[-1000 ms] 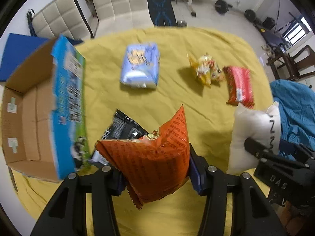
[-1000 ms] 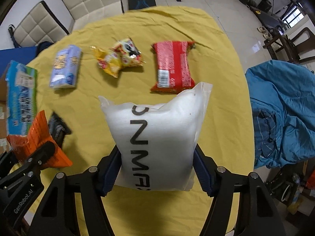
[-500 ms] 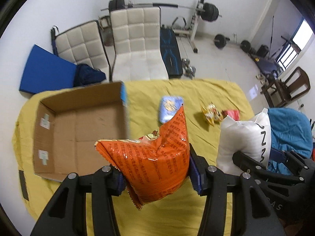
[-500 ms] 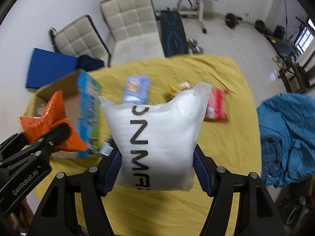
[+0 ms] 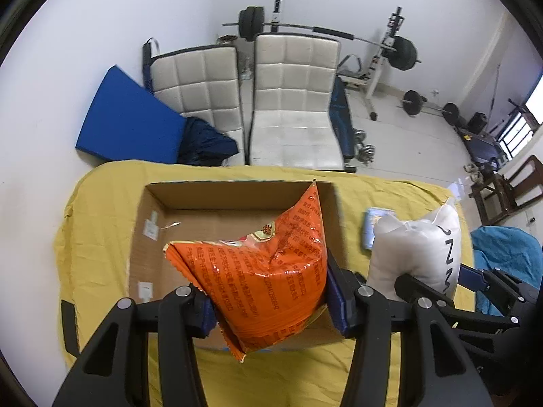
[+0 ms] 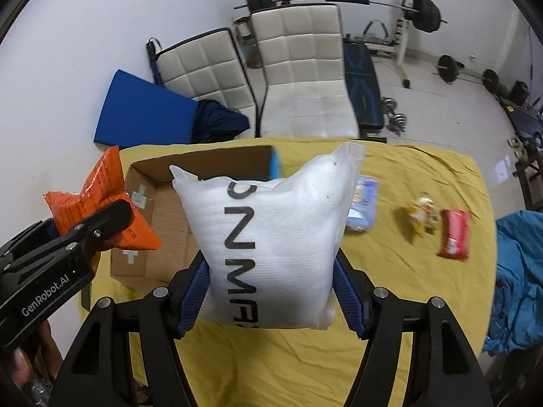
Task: Organize snacks
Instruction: 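Carry both bags into the cardboard box and open both tools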
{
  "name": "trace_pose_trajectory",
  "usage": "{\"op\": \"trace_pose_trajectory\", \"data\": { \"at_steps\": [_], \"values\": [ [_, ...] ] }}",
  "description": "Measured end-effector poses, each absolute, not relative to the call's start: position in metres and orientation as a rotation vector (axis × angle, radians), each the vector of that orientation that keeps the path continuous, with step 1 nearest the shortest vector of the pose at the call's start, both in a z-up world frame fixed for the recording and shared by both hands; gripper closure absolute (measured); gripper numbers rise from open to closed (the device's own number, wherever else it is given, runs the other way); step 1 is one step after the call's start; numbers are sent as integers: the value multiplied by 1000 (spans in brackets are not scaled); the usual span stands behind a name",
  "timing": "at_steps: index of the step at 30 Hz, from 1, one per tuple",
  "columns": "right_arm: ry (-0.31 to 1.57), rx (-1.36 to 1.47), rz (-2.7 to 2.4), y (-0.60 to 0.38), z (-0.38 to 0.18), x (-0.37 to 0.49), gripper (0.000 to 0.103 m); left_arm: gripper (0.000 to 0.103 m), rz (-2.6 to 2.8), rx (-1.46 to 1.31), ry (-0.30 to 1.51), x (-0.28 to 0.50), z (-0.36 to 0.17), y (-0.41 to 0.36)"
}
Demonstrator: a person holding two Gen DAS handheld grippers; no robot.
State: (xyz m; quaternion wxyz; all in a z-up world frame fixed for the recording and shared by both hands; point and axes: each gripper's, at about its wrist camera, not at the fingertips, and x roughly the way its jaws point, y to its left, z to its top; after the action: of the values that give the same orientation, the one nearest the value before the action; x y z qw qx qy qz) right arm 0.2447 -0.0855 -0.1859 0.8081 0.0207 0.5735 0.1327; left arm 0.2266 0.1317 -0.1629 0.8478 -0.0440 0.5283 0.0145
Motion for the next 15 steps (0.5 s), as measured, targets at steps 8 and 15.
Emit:
{"op": "trace_pose_trajectory", "data": {
  "at_steps": [8, 15],
  "values": [
    [1301, 9, 284, -15, -252, 303, 33, 55, 32, -134, 1217, 268, -221, 187],
    [1403, 40, 255, 12, -332, 347, 33, 55, 0, -244, 1358, 307, -293, 224]
  ]
}}
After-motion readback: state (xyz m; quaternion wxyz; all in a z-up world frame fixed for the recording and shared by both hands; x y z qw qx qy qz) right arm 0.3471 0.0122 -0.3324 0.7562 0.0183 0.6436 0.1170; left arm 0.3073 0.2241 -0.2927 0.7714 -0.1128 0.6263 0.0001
